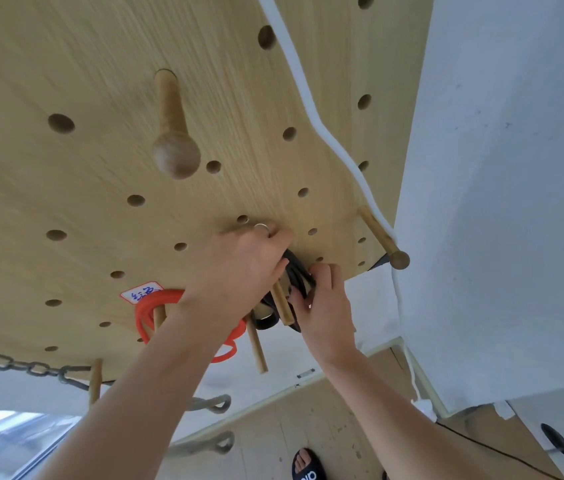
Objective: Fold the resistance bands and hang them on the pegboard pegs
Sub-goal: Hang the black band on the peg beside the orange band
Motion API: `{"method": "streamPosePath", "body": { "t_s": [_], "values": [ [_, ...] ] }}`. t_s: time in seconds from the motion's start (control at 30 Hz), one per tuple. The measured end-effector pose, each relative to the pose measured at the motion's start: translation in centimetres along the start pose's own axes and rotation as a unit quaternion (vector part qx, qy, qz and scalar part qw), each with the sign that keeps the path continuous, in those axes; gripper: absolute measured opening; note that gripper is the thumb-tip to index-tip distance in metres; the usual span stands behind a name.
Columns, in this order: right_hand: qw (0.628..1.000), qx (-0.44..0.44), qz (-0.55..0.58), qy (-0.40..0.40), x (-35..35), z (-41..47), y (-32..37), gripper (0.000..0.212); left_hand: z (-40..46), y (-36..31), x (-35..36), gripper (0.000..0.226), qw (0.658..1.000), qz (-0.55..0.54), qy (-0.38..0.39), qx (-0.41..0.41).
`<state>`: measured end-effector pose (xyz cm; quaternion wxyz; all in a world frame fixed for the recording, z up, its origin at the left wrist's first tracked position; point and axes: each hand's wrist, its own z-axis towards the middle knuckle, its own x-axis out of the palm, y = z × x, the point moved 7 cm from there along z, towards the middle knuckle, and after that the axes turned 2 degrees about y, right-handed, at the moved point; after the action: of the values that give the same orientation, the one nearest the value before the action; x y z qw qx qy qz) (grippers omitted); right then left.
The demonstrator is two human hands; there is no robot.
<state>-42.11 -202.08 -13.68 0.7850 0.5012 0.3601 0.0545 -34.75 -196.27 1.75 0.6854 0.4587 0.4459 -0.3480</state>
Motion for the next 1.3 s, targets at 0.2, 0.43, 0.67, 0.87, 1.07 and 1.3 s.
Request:
{"method": "streamPosePath", "body": {
  "t_s": [0.2,0.43,0.67,0.87,1.07,1.3],
  "values": [
    [1.0,0.0,-0.007,0.004,0.7,1.2,-0.2,0.02,0.8,-0.7,1.8,0.036,0.996,0.078,0.035,0.028],
    [1.0,0.016,-0.001,0.011,1.3,0.7,-0.5,0.032,0.6,-0.7,2.4,0.034,0.996,0.068,0.05,0.021],
    [0.992,0.103,0.063,-0.025,0.9,0.5,-1.8,0.03,2.8,-2.9,2.6,0.017,0.973,0.163,0.145,0.068],
    [0.978,0.133,0.157,-0.028,1.5,-0.4,-2.1,0.025,4.4,-5.1,4.7,0.03,0.955,0.173,0.211,0.119],
    [0.957,0.185,0.221,-0.041,1.6,-4.5,-2.6,0.028,4.4,-5.4,6.7,0.052,0.936,0.193,0.262,0.135],
    [0.969,0.18,0.17,-0.024,2.8,-6.1,-2.3,0.032,5.0,-6.0,7.9,0.048,0.907,0.242,0.294,0.181]
  ]
}}
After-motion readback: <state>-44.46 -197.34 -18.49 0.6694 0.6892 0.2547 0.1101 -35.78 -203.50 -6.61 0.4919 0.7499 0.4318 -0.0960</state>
